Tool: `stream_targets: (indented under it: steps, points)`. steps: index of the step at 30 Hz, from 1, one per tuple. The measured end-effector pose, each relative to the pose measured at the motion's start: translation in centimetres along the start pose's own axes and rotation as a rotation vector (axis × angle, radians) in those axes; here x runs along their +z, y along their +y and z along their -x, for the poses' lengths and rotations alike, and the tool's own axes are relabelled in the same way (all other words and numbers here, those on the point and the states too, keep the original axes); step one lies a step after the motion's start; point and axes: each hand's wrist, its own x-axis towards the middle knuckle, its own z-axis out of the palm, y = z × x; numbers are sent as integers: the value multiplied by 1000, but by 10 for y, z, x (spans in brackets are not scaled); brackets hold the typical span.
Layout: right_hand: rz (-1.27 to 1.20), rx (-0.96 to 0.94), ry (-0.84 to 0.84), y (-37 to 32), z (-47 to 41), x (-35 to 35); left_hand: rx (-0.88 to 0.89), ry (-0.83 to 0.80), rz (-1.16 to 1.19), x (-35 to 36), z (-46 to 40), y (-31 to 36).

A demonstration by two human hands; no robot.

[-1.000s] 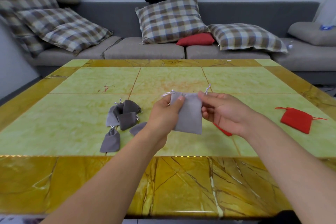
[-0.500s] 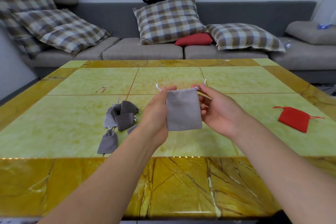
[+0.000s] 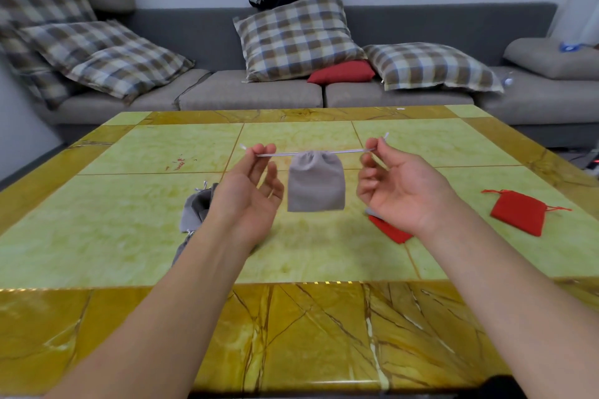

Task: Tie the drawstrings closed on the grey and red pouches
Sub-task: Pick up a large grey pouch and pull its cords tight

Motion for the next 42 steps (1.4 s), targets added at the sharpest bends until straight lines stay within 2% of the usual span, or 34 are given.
stream_targets:
  steps: [5,9,15,17,21,23,28,31,36,40,42]
  points:
    - [-1,-42,59,-8,3,-3,68,-13,63,1,-1,2]
    - [-71,-31,0,0,5,-2,10,-86,7,3,3,-3]
    - [-50,-161,18,-2,1,6,132,0,23,8,-2,4]
    - [57,-219,18,2,2,4,133,-22,-63,10,3,-4]
    - [533,-346,-104,9,11,2,271,-130,-433,11,16,-12]
    - [747,-478,-113,13,14,8,346,-173,-616,14,19,-15]
    - [969,-835,-155,17,16,14,533,-233,-809,14,22,-25]
    - [903,-830,-182,13,20,14,490,-224,-796,14,23,-24]
    - [962,-749,-333,17,23,17,316,-344,-775,17,27,-29]
    - [905,-687,-293,21,18,15,58,-501,-557,20,32,-29]
    - [992,-719,-251,19,15,12,13,-538,-585,20,32,-30]
